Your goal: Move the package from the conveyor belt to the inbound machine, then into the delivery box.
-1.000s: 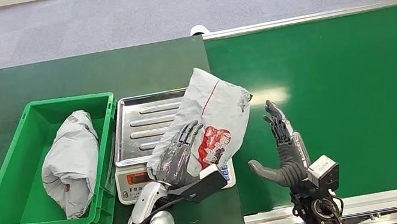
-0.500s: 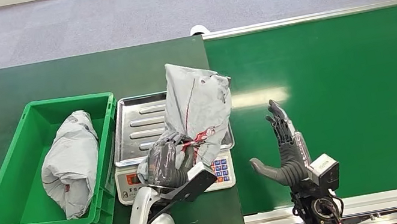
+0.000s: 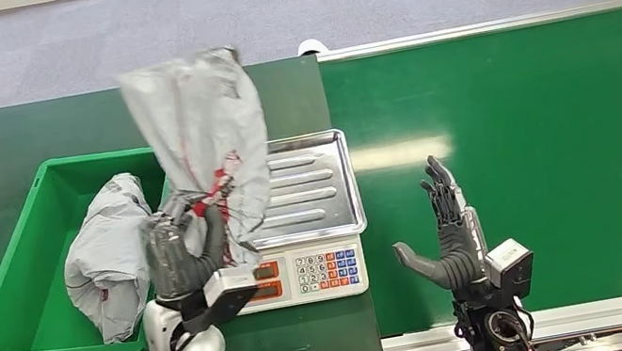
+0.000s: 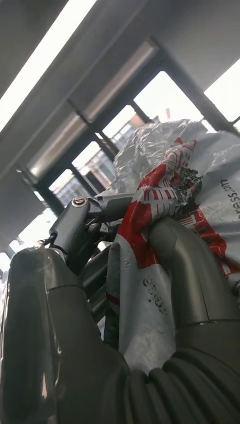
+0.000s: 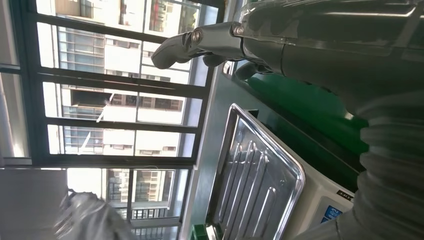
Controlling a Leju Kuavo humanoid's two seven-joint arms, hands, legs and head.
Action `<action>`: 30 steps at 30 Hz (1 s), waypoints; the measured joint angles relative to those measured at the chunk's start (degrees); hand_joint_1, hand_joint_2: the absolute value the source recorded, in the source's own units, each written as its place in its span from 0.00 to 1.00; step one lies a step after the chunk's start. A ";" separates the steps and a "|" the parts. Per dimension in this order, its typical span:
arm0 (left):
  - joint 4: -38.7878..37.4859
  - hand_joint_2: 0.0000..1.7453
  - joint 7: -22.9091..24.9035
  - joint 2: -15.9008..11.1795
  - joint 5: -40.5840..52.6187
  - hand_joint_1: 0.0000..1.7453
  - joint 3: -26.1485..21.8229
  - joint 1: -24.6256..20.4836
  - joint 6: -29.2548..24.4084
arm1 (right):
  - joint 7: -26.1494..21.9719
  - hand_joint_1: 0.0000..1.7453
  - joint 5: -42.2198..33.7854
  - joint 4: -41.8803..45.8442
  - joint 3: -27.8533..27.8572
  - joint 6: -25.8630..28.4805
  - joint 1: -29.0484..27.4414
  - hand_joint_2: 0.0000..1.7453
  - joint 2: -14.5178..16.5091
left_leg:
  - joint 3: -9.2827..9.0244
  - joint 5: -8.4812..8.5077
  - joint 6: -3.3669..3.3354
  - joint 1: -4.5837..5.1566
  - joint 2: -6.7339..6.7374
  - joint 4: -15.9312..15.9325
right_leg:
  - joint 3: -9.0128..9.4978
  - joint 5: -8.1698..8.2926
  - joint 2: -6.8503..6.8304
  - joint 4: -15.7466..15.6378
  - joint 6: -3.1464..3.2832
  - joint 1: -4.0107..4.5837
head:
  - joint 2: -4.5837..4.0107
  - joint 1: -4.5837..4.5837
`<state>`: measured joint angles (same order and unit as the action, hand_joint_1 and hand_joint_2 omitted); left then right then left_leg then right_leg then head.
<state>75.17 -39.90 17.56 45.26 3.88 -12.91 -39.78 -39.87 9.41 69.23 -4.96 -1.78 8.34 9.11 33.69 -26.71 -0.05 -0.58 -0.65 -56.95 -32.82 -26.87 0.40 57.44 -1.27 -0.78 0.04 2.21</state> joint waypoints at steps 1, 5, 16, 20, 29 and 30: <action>2.73 1.00 -0.03 0.12 0.21 1.00 -1.53 0.29 0.00 | 0.00 0.00 -0.26 -0.09 -0.26 0.20 0.02 1.00 -0.02 | 0.00 0.00 0.00 0.00 0.01 0.00 | 0.00 0.00 0.00 0.00 0.00 0.01 | 0.00 0.00; 11.55 1.00 -0.08 0.48 3.62 1.00 -7.49 0.73 0.00 | 0.00 0.00 -1.07 -0.45 -1.11 0.70 0.08 1.00 -0.16 | 0.00 0.00 0.00 -0.01 -0.01 0.00 | 0.01 -0.01 0.00 0.01 0.00 0.01 | 0.00 -0.01; 16.83 1.00 1.53 0.87 16.26 0.99 -22.37 -0.19 0.02 | 0.00 0.00 -0.72 -1.31 -2.27 1.06 0.74 1.00 -0.38 | -0.03 0.01 0.00 0.00 -0.03 0.00 | 0.02 0.00 -0.09 0.00 0.01 0.00 | -0.01 -0.01; 11.39 1.00 9.39 1.07 26.86 0.92 -25.23 -0.60 0.04 | 0.00 0.00 0.12 -1.34 -1.97 0.41 0.79 1.00 -0.41 | -0.05 0.01 0.00 0.01 0.00 0.00 | 0.01 0.00 -0.08 0.00 0.01 -0.01 | 0.00 -0.01; -5.80 1.00 31.94 -1.60 27.16 0.48 -17.76 -2.69 4.12 | 0.00 0.00 1.56 -1.36 -0.27 -1.04 0.76 1.00 -0.50 | -0.06 0.01 0.00 0.02 -0.07 -0.01 | 0.06 0.00 -0.10 -0.01 0.00 -0.03 | 0.00 -0.01; -6.96 1.00 33.04 -2.19 26.25 0.36 -16.32 -3.00 4.99 | 0.00 0.00 1.69 -1.39 -0.11 -1.08 0.76 1.00 -0.49 | -0.08 0.01 0.00 0.02 -0.12 0.00 | 0.10 0.00 -0.13 -0.01 0.00 -0.03 | 0.00 0.00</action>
<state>68.21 -6.86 15.37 71.52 -12.44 -15.91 -34.79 -39.87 11.10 67.84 -5.07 -2.86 9.10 8.62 33.61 -26.70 -0.05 -0.56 -0.77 -56.96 -32.73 -26.87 0.27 57.44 -1.27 -0.81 0.04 2.21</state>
